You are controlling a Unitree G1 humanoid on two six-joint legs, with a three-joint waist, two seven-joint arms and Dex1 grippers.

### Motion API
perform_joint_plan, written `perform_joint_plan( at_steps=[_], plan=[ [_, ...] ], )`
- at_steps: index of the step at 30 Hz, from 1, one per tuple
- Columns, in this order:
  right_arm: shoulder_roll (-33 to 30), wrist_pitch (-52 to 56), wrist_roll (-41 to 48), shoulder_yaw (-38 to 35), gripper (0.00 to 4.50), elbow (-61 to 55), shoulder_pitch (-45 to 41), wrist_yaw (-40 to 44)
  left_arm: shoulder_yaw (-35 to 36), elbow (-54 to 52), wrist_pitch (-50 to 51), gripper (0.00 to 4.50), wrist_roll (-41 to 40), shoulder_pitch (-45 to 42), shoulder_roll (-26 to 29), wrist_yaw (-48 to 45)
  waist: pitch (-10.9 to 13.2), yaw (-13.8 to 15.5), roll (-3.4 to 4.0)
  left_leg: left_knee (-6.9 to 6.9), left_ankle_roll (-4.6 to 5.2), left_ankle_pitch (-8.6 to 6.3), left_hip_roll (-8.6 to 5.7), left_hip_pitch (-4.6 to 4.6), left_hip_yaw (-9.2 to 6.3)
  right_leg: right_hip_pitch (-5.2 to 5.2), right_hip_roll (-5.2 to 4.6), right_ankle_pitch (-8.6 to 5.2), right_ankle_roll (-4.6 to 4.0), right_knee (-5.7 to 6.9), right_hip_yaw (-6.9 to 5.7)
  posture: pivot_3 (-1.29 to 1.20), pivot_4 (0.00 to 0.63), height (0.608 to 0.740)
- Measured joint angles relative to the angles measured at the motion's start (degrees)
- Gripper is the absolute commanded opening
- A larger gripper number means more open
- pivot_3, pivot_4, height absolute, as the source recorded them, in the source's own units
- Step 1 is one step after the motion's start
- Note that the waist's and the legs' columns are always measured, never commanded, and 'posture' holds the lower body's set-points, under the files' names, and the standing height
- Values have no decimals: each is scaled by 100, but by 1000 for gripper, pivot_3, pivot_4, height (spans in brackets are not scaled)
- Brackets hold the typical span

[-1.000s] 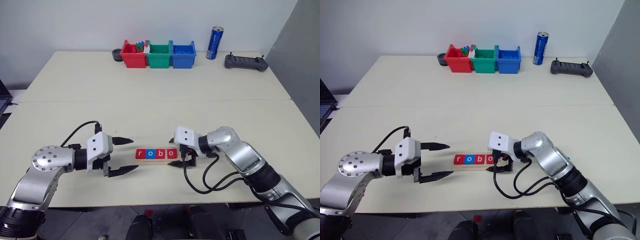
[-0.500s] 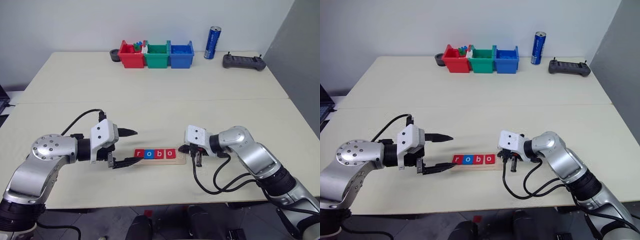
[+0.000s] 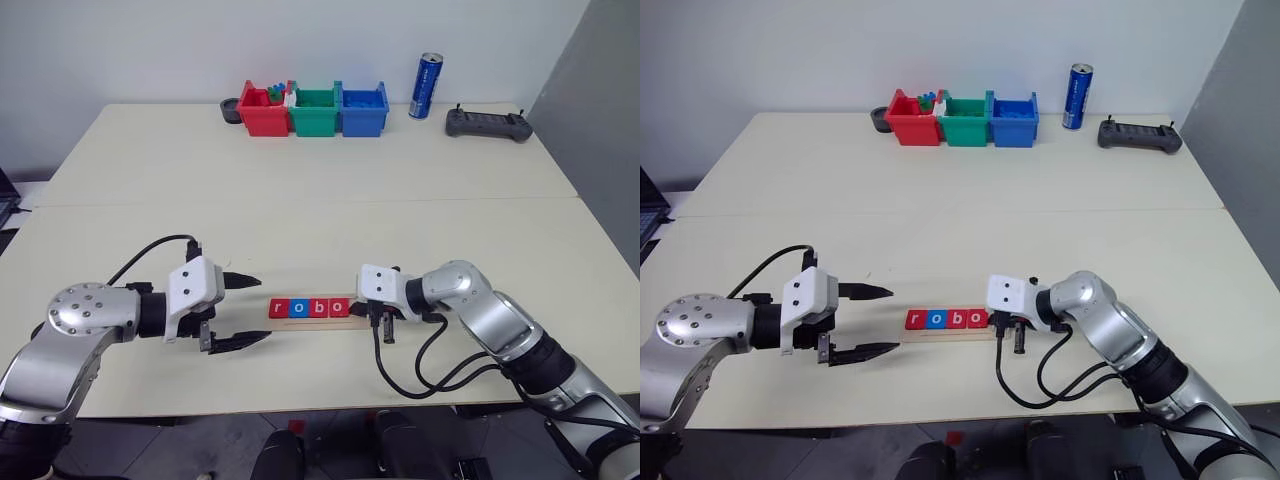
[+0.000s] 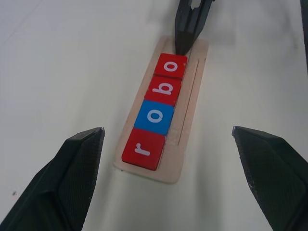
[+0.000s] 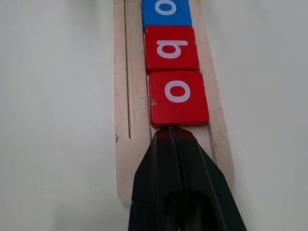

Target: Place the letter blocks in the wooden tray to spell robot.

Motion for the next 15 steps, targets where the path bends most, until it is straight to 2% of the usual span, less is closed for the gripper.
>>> perform_joint_plan(
  at_steps=[10,13,15],
  plan=[
    [147,-51,-11,9,41,39,-19,3,50,810,-1052,4500,152,325,-131,-238,0,15,0,1,0,0,-2,-4,-1,0,-2,0,0,-2,-2,0,150,740],
    [-69,14,70,-181,621,-70,-17,26,51,926,-1187,4500,135,321,-194,-281,1,21,1,2,0,0,-3,-6,-1,0,-4,0,0,-2,-2,0,150,740],
    [-230,166,179,-529,1246,-338,6,-3,47,1048,-1259,4500,114,304,-263,-348,1,21,1,1,0,0,-3,-5,-2,0,-4,0,0,-2,-3,0,150,740]
  ],
)
